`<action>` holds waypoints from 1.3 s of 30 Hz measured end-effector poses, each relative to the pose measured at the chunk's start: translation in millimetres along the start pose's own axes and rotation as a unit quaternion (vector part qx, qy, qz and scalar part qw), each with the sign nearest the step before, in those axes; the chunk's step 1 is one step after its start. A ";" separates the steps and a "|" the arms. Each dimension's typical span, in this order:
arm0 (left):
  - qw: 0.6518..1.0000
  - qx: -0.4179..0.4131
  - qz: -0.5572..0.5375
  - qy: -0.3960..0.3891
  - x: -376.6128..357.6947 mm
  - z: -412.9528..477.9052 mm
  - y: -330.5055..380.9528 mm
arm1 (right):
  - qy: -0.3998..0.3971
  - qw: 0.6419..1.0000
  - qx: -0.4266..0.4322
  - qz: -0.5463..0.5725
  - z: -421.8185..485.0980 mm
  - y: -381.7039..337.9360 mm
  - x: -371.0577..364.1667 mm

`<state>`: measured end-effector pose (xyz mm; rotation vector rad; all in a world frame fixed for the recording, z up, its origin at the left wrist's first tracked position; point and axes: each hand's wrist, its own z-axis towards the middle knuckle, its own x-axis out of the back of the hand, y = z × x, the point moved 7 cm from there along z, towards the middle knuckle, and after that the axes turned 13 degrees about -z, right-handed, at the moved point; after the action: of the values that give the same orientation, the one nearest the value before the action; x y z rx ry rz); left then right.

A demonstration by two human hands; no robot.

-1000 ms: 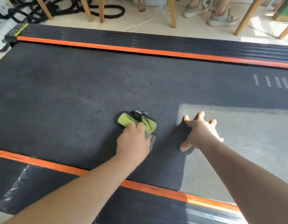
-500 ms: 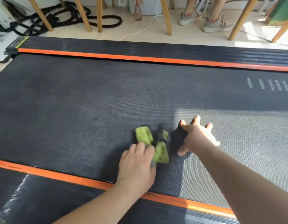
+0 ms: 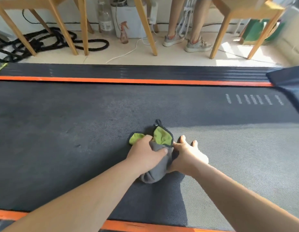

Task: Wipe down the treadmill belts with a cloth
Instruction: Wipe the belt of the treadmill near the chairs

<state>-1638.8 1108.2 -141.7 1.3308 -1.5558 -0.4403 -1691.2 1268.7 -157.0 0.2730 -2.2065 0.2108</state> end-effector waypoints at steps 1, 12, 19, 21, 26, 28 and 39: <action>1.000 -0.023 -0.021 -0.003 -5.7 4.1 14.9 | 0.020 0.996 0.020 0.083 -2.1 7.6 10.1; 0.896 -0.015 0.439 -0.064 35.5 56.2 3.1 | 0.232 0.966 0.058 0.096 -8.8 10.4 52.9; 0.875 0.026 0.472 -0.110 44.8 76.7 -30.5 | 0.241 0.942 0.112 -0.206 54.5 -6.1 36.4; 0.884 0.012 0.452 -0.116 44.6 79.5 -36.2 | 0.318 0.892 0.196 -0.254 69.1 1.1 48.6; 0.882 -0.004 0.456 -0.116 45.1 80.1 -42.7 | 0.360 0.868 0.158 -0.302 131.5 19.3 100.8; 0.887 -0.008 0.449 -0.110 44.4 81.3 -44.0 | 0.339 0.918 -0.039 -0.202 160.2 38.1 122.1; 0.896 -0.005 0.430 -0.108 43.8 82.4 -43.1 | 0.360 0.860 0.282 -0.226 115.7 -78.8 74.4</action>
<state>-1681.0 1028.9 -191.9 0.4784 -2.1328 -0.0278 -1801.9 1155.4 -162.9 0.8707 -1.2475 0.5909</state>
